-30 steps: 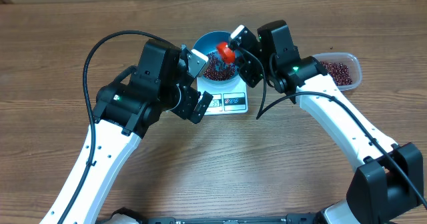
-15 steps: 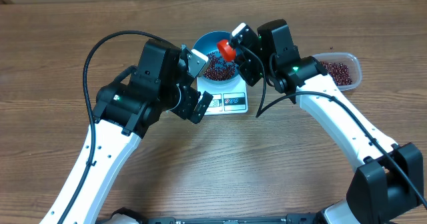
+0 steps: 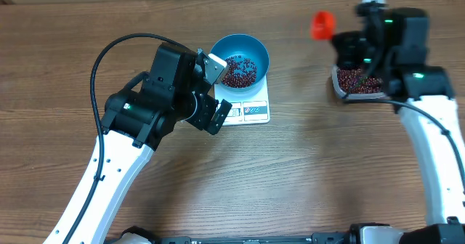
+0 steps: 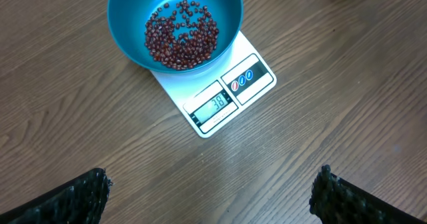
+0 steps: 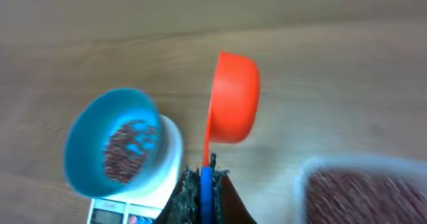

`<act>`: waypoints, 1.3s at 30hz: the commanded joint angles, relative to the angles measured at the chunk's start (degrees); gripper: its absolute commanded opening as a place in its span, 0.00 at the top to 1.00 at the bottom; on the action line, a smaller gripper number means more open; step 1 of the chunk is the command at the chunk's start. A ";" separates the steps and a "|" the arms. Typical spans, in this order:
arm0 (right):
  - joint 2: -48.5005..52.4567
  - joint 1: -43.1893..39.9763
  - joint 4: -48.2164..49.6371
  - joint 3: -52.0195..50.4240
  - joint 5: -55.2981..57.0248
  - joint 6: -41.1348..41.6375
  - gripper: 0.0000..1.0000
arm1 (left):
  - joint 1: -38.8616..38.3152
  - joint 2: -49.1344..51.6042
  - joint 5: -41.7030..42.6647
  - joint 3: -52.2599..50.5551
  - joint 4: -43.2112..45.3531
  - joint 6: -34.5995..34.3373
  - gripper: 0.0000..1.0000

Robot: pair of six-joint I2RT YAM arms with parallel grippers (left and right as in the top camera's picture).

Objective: Scoop item into bowl and weigh 150g on scale
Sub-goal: 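Carry the empty red scoop right toward the bean tub, then lower the scoop into the bean tub and scoop beans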

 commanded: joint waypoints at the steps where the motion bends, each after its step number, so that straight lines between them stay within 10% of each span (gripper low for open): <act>1: 0.85 -4.96 -5.20 0.87 9.05 1.27 0.96 | -0.07 0.35 0.79 0.44 0.07 -0.59 0.00; 7: 2.82 -6.29 -9.94 0.44 24.59 -2.34 0.96 | -0.07 0.35 0.79 0.44 0.09 -0.61 0.00; 20: 8.33 -6.08 -13.22 0.24 20.72 -25.51 0.96 | -0.07 0.35 0.79 0.44 0.07 -0.59 0.00; 39: 18.67 -5.75 -11.02 0.22 11.76 -24.28 0.96 | -0.07 0.35 0.79 0.44 0.07 -0.61 0.00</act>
